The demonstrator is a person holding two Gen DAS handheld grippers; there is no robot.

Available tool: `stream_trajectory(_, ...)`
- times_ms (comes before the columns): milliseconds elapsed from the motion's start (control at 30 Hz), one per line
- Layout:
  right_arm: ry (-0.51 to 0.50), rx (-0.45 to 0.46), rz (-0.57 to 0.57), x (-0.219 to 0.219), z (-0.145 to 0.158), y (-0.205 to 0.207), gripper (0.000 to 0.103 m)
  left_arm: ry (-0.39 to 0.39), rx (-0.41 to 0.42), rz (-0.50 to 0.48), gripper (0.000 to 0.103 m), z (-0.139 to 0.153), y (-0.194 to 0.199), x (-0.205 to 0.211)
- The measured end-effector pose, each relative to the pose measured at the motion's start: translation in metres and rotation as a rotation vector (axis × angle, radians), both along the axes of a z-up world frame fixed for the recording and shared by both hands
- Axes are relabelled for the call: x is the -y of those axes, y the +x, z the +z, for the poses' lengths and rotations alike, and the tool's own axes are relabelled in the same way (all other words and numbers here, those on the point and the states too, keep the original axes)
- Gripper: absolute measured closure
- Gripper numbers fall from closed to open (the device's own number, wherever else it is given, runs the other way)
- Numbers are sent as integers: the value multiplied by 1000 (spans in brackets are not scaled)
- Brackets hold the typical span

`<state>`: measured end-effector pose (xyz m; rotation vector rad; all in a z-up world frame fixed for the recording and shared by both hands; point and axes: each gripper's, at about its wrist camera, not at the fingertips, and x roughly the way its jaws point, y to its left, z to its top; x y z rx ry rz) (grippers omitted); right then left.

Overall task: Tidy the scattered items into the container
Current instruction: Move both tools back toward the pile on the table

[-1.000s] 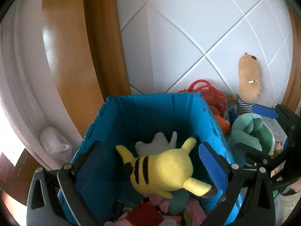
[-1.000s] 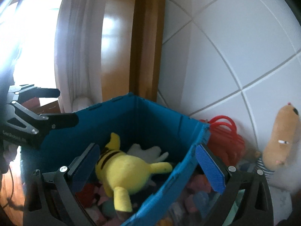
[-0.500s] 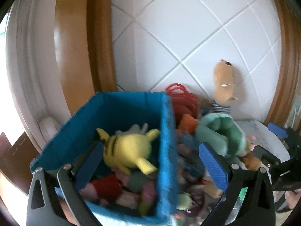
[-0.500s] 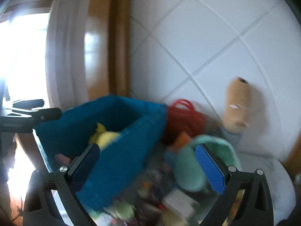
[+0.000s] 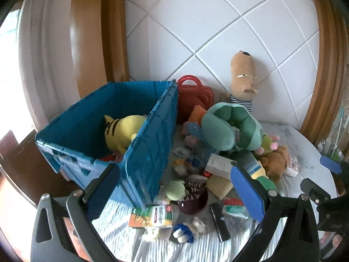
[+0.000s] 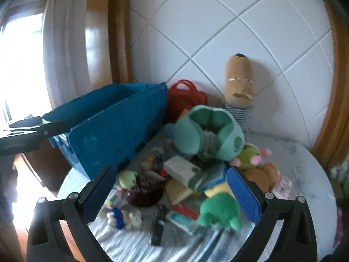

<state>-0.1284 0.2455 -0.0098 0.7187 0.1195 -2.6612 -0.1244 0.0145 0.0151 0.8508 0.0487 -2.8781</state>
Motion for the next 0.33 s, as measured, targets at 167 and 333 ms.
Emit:
stream_trajectory(167, 10, -24, -47, -3, -1, 30, 0, -12, -9, -7, 0, -7, 30, -6)
stream_trajectory(333, -6, -20, -76, -1, -4, 45, 0, -27, -18, -45, 0, -13, 51, -9)
